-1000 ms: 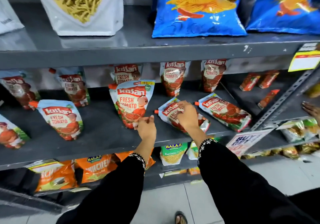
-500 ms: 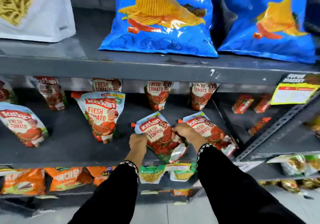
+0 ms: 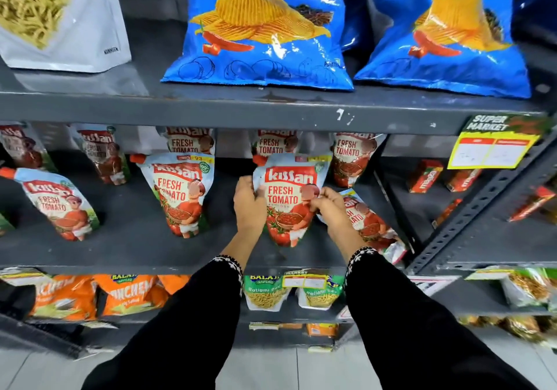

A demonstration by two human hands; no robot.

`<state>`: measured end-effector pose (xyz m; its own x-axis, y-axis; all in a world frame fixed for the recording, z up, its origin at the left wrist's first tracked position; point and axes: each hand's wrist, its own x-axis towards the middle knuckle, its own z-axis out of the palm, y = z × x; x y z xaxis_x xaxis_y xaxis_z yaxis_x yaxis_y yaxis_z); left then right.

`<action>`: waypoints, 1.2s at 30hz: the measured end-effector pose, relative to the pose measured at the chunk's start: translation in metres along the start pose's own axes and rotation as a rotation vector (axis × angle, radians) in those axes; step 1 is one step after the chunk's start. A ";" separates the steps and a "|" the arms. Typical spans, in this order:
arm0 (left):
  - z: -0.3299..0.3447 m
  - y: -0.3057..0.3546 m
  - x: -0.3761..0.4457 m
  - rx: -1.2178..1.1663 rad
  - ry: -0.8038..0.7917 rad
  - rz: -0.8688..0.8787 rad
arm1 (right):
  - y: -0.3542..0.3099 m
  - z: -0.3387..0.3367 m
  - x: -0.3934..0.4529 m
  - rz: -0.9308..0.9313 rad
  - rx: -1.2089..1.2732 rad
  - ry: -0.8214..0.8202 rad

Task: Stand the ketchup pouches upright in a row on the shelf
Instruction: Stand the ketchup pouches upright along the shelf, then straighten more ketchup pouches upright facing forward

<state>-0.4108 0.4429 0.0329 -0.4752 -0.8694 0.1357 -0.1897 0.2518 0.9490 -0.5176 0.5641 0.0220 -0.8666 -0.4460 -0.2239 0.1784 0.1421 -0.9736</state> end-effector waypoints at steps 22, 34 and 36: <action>0.128 0.007 -0.085 -0.183 -0.477 -0.695 | 0.007 -0.131 -0.011 0.289 -0.984 0.185; 0.146 0.014 -0.072 -0.190 -0.346 -0.645 | 0.013 -0.127 -0.007 0.385 -0.257 0.365; 0.146 0.024 -0.073 -0.150 -0.301 -0.500 | 0.014 -0.125 -0.012 0.261 -0.107 0.391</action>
<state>-0.5061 0.5745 0.0044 -0.5864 -0.7026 -0.4032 -0.3402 -0.2381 0.9097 -0.5630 0.6814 0.0162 -0.9132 -0.0200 -0.4070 0.3822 0.3045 -0.8725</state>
